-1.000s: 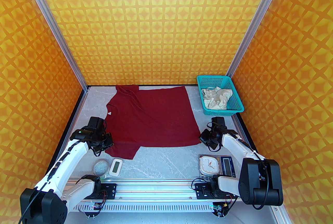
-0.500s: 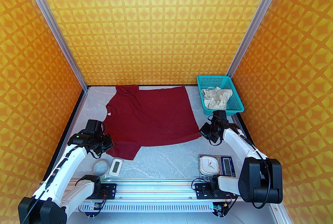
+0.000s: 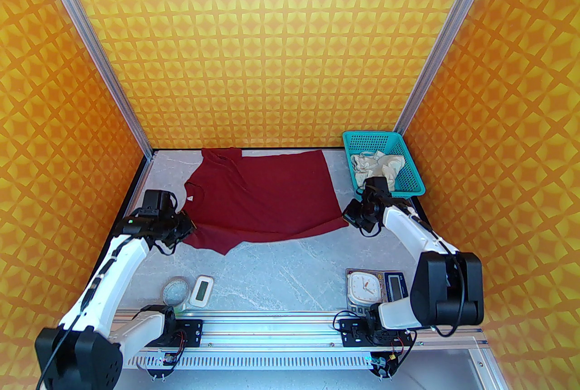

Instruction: Fold and stack the mixed laundry pile

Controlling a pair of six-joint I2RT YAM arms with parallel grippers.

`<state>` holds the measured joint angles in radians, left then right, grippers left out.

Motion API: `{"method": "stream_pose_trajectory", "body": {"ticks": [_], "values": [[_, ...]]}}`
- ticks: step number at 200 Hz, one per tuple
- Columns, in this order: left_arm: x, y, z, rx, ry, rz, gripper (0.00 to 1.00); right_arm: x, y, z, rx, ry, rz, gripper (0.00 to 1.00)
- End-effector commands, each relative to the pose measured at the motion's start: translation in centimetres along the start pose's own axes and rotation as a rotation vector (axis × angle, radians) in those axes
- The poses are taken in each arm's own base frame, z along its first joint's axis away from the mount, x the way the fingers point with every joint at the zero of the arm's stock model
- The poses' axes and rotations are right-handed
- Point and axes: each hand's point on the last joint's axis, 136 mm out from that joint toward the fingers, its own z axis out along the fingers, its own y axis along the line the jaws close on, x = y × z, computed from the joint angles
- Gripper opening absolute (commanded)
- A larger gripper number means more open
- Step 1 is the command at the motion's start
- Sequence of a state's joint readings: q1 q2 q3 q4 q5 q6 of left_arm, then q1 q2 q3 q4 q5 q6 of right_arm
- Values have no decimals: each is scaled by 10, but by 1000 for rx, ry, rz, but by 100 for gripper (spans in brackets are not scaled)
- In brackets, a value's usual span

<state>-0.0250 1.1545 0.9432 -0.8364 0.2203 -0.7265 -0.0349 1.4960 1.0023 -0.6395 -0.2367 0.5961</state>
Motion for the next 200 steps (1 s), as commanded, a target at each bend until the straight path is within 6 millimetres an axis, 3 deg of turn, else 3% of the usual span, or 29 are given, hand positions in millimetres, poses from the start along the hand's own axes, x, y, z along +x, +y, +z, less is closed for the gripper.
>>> {"method": "stream_pose_trajectory", "body": {"ticks": [1,76,177,193,200], "values": [[-26,-20,2,57,-49,9,0,-18,11,0,-11,-32,-27,0],[-65,-24,35,61,-71,-17,0,-46,27,27,-3,-41,-26,0],[-77,7,75,8,-34,-63,0,-66,45,66,-1,-22,-31,0],[-79,9,84,7,-27,-73,0,-72,47,72,-3,-23,-27,7],[-81,8,88,13,-24,-73,8,-74,50,75,-15,-24,-27,10]]}}
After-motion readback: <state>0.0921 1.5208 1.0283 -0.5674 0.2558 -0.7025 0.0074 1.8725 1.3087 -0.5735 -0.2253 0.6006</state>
